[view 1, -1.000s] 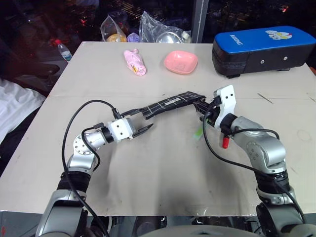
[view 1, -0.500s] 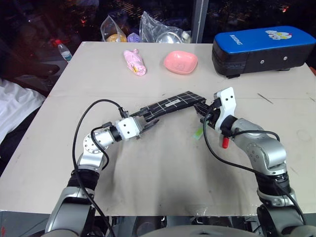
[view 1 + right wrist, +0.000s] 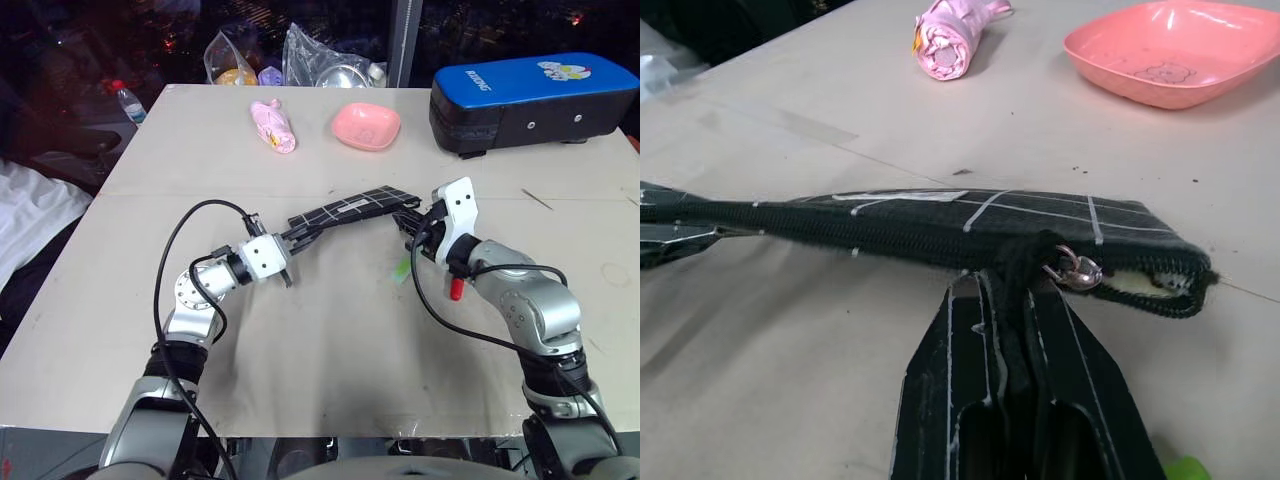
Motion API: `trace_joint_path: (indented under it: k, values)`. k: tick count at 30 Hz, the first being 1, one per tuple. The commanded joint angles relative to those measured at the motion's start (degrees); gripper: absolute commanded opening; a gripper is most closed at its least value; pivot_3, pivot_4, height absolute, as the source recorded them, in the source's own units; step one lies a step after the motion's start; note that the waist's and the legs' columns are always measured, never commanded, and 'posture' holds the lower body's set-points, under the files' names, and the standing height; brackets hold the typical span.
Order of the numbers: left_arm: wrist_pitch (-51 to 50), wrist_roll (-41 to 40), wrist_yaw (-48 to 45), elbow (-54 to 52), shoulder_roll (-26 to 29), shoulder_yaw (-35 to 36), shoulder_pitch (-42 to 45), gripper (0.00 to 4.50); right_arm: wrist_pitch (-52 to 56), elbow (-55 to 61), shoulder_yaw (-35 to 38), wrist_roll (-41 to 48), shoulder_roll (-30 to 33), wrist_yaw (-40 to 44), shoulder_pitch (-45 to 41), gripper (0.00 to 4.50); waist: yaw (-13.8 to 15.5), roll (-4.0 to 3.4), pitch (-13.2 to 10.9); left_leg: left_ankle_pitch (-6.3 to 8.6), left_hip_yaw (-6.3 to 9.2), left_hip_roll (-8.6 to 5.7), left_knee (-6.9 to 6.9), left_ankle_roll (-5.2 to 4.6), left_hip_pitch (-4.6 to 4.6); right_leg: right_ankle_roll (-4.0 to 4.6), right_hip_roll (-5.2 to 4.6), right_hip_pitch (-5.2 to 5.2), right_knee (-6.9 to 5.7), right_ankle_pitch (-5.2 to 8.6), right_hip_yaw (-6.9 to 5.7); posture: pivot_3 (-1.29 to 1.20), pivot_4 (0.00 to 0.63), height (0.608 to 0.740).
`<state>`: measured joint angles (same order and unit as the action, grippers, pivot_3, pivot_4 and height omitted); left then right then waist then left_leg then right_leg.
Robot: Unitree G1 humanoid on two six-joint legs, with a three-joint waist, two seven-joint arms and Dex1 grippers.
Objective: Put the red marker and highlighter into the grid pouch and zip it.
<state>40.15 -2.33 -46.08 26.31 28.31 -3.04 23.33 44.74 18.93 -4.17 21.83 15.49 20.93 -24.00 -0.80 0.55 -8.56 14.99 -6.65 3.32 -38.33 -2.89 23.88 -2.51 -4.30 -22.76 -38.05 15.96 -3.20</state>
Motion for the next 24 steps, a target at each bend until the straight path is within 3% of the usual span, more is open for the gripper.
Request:
trace_joint_path:
  k: [1,14,20,24]
  values:
    - [-0.63,1.03,2.28,-2.76,-1.08,-0.86,-0.04,0.04,-0.65,3.21,-0.97,0.16,0.09,0.72,-0.59,0.00,0.02,0.00,0.00,0.00,0.00,0.00,0.00,0.00,0.00,0.00,0.00,0.00,0.00,0.00,0.00,0.00,0.150,0.740]
    - [-3.97,3.86,8.32,-6.78,-3.90,-2.29,-2.40,0.04,-1.06,4.00,-5.65,-0.88,-0.05,3.03,0.10,0.00,0.02,0.01,0.01,0.00,0.01,0.01,-0.03,0.00,0.00,-0.01,0.03,0.00,-0.03,-0.01,0.02,0.00,0.150,0.740]
    - [-5.04,4.15,9.62,-7.67,-3.72,-1.74,-2.85,0.04,-0.80,5.05,-3.33,-0.79,1.52,2.88,0.48,0.00,0.05,0.01,0.01,0.00,0.02,0.01,-0.03,0.00,0.00,-0.01,0.03,0.00,-0.03,-0.01,0.01,0.00,0.150,0.740]
    - [-5.46,3.97,9.72,-7.99,-3.65,-1.97,-2.95,0.00,0.35,4.79,-0.78,-0.59,2.27,1.47,0.19,1.75,0.11,0.02,0.01,0.00,0.02,0.00,-0.06,0.00,0.00,-0.03,0.02,0.02,-0.03,-0.02,0.02,0.00,0.150,0.740]
